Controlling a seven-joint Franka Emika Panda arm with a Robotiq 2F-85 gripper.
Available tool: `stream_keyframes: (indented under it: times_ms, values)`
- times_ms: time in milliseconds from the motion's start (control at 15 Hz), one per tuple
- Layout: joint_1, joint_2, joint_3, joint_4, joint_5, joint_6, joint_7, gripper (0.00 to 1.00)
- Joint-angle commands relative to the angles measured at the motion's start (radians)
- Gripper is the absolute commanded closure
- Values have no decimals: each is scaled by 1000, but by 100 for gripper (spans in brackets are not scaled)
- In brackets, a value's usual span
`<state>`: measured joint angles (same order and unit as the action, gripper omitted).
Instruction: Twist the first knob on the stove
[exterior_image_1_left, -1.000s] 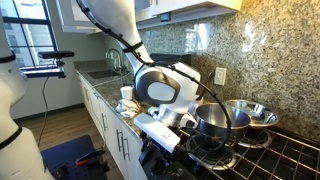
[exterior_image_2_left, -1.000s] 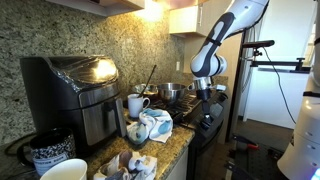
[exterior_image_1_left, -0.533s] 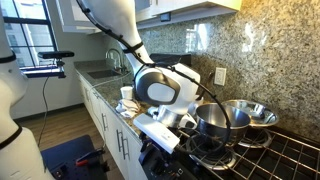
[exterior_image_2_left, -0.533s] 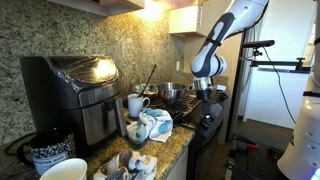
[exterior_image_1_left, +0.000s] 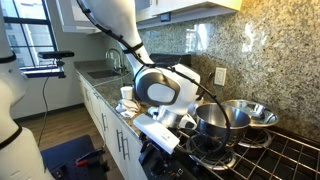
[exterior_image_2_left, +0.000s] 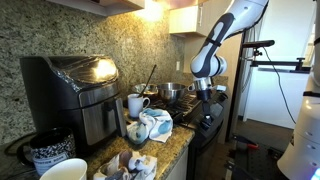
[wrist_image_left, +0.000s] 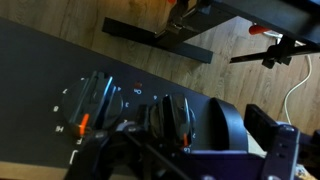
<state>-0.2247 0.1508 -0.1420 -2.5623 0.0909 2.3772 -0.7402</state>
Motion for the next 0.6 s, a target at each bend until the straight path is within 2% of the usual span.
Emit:
stream_keyframes:
  times_ms: [0,67,267,533]
  values:
    - [2,-12,4,-10,-5,-3,15,27]
    - [2,-12,4,-10,-4,-3,13,31]
    - [2,-9,5,-9,-3,-4,13,56]
    - [0,-9,0,-11,-9,8,15,83]
